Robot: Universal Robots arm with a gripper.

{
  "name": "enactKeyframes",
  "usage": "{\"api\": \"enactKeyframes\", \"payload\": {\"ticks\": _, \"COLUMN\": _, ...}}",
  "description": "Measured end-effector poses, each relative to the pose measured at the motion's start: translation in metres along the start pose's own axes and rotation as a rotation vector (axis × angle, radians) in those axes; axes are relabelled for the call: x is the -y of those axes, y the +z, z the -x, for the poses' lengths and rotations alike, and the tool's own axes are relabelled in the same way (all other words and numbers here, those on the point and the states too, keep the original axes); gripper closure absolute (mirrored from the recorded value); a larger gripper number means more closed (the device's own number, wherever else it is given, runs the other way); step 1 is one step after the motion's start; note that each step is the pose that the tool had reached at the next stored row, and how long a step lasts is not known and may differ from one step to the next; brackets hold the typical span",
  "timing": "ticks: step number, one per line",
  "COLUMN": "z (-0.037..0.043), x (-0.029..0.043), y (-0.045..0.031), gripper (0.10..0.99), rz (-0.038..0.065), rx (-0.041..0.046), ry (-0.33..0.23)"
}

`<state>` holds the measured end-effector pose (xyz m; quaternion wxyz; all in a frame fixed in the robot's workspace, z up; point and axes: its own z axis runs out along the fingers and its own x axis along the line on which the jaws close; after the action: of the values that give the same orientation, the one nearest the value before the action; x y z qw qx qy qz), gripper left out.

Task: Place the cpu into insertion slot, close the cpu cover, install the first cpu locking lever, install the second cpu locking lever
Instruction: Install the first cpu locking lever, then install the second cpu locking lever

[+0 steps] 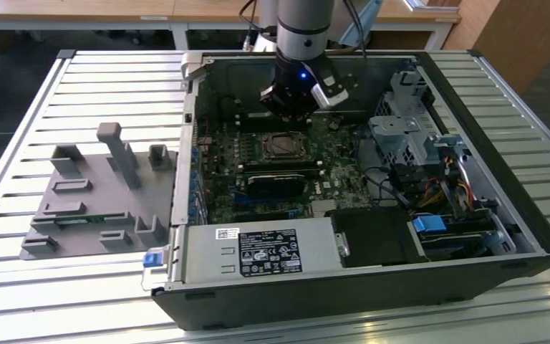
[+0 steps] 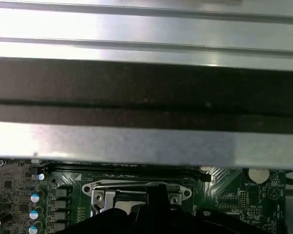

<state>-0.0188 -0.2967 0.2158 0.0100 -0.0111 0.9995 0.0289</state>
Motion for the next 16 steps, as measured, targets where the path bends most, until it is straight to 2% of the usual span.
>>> {"api": "enactKeyframes", "payload": {"ticks": 16, "z": 0.0003, "x": 0.0063, "y": -0.0004, "gripper": 0.969, "rz": 0.000, "rx": 0.0000, "ry": 0.000}}
